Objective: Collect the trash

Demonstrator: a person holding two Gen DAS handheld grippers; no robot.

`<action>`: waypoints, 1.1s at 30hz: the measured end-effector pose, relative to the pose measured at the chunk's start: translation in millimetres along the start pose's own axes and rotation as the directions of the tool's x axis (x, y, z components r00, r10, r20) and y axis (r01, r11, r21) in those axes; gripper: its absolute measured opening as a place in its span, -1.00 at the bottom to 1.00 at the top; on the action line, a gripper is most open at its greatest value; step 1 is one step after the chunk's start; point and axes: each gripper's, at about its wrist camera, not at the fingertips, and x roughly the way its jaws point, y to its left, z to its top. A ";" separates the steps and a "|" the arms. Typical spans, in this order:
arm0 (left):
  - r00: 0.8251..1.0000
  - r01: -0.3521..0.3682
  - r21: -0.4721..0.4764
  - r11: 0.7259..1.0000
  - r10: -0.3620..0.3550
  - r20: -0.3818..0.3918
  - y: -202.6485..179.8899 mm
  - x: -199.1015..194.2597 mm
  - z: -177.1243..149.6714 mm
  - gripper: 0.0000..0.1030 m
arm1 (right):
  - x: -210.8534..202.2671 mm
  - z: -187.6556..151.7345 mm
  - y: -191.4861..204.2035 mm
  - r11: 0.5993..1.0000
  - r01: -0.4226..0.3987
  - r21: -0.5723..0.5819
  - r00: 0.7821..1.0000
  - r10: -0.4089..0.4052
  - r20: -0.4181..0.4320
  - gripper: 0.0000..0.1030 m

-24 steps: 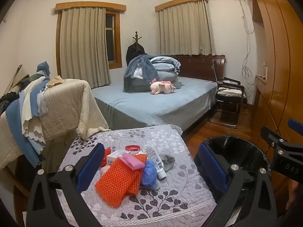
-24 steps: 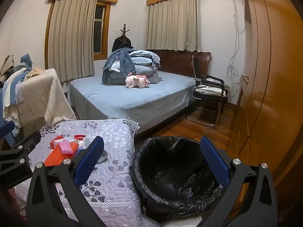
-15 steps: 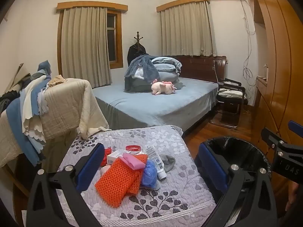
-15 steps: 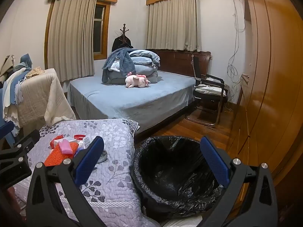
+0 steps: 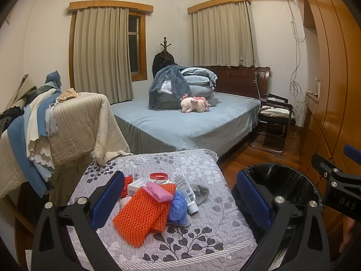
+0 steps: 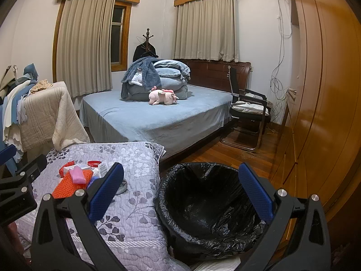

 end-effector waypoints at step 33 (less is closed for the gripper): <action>1.000 0.001 -0.002 1.000 -0.001 -0.003 0.4 -0.1 0.0 0.89 | 1.1 -0.4 0.3 1.000 0.000 0.001 1.000 0.000 -0.003 0.91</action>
